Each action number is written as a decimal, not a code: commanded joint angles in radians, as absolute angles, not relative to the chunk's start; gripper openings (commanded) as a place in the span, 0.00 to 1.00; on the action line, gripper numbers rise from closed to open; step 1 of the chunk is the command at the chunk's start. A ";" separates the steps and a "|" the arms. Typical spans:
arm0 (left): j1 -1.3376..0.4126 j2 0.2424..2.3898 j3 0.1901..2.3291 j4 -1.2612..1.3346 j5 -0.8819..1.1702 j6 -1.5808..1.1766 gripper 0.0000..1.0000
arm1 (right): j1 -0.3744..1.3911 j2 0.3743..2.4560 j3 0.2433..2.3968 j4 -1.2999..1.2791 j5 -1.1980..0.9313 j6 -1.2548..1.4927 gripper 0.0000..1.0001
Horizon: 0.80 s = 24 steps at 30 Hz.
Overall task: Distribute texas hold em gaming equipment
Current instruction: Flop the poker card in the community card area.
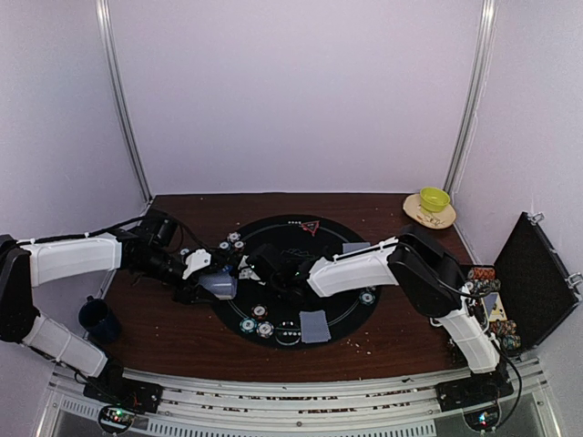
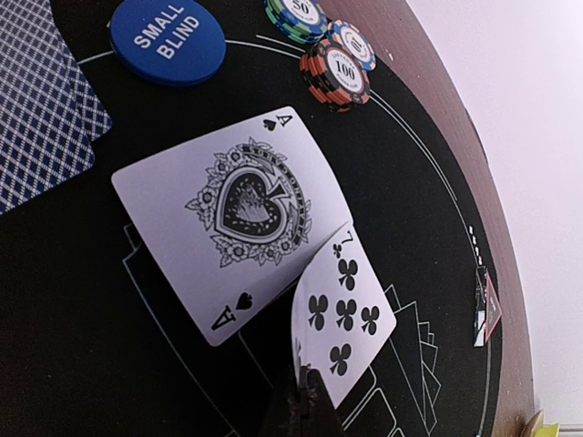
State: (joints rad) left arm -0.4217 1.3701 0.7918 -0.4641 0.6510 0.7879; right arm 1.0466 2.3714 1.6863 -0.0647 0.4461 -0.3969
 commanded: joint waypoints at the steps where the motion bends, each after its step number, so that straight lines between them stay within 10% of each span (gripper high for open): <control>1: -0.422 1.379 0.792 -0.431 0.668 0.798 0.47 | 1.040 2.383 1.705 -0.094 0.457 -0.391 0.04; 24: -0.423 1.375 0.792 -0.431 0.667 0.797 0.47 | 1.057 2.326 1.671 -0.110 0.413 -0.382 0.23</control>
